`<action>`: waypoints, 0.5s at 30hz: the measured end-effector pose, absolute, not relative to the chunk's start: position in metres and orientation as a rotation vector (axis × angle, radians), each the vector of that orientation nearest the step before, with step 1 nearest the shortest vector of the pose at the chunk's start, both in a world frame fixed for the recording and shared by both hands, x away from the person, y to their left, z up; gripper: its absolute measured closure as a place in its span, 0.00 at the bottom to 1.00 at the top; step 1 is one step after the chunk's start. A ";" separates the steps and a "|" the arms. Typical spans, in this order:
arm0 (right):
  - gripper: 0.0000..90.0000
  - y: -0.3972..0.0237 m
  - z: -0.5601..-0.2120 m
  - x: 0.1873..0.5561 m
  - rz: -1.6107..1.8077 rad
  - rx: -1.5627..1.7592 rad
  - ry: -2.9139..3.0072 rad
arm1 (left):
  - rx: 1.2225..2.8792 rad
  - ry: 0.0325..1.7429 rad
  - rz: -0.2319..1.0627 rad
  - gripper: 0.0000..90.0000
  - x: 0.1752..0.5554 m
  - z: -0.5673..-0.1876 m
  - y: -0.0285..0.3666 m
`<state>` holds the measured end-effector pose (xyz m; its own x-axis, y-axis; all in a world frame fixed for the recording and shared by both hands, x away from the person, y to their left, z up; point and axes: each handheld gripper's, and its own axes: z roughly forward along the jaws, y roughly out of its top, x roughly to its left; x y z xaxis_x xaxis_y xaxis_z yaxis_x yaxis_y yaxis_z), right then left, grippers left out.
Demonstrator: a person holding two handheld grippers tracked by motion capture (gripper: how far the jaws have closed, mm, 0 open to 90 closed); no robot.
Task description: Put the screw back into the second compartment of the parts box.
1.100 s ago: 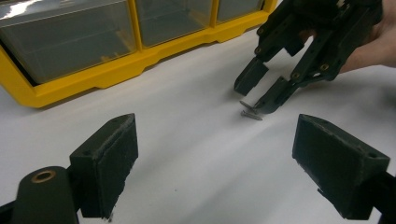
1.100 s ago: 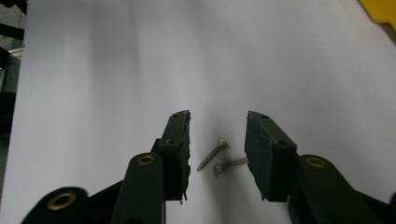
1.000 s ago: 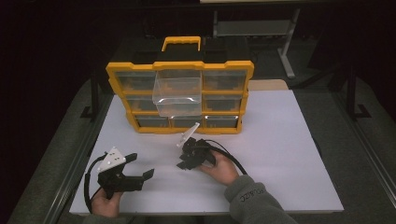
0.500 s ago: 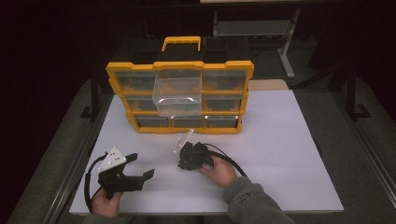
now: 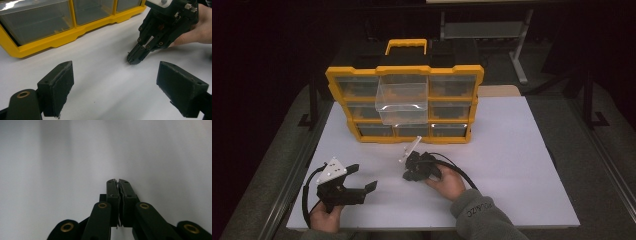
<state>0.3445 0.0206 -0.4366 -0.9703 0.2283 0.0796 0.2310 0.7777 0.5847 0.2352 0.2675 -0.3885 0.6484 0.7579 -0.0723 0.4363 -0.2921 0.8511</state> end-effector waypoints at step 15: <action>0.96 -0.004 -0.420 0.344 -1.042 -0.408 -2.903 | 1.934 0.938 0.435 0.15 0.235 -0.388 0.267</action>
